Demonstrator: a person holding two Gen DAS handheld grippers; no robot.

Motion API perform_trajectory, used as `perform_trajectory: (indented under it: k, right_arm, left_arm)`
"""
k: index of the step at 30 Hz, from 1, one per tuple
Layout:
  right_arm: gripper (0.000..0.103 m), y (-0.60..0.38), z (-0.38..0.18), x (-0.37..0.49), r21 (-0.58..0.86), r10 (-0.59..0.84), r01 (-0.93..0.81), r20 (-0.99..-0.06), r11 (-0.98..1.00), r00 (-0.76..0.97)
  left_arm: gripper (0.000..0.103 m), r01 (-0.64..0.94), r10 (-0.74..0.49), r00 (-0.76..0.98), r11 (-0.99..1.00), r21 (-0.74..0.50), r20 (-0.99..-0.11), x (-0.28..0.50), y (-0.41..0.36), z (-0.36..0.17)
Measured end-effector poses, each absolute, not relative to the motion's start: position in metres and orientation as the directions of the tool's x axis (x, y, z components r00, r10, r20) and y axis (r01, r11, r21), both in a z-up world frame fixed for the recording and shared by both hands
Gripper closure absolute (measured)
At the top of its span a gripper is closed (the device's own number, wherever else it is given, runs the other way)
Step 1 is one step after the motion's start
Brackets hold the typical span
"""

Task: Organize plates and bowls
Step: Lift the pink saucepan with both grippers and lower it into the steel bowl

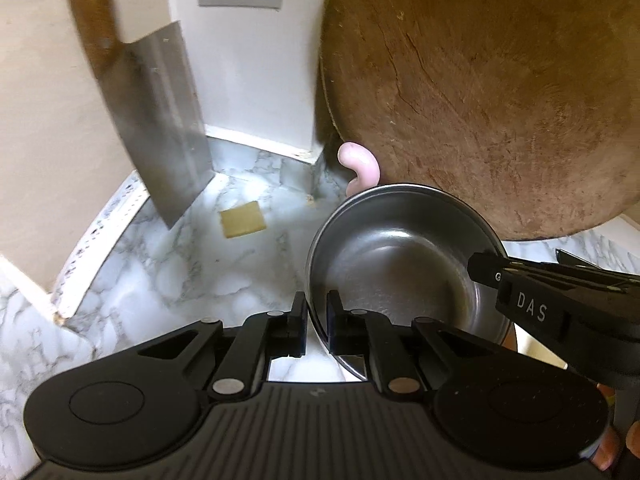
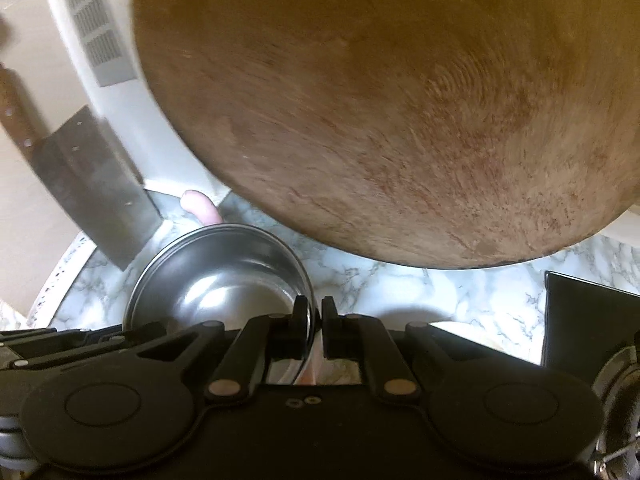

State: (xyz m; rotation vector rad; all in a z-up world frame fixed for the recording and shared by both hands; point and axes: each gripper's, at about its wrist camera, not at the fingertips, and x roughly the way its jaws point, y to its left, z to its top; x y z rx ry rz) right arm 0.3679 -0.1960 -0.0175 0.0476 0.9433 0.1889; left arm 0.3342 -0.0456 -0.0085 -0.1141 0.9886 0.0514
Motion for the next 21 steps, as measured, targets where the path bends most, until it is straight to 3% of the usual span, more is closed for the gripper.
perform_trajectory:
  k: [21]
  right_arm:
    - [0.095, -0.143, 0.041, 0.265, 0.085, 0.173, -0.174, -0.787, 0.981, 0.592]
  left_arm:
    - [0.095, -0.052, 0.002, 0.573, 0.998, -0.034, -0.820, 0.226, 0.005, 0.043]
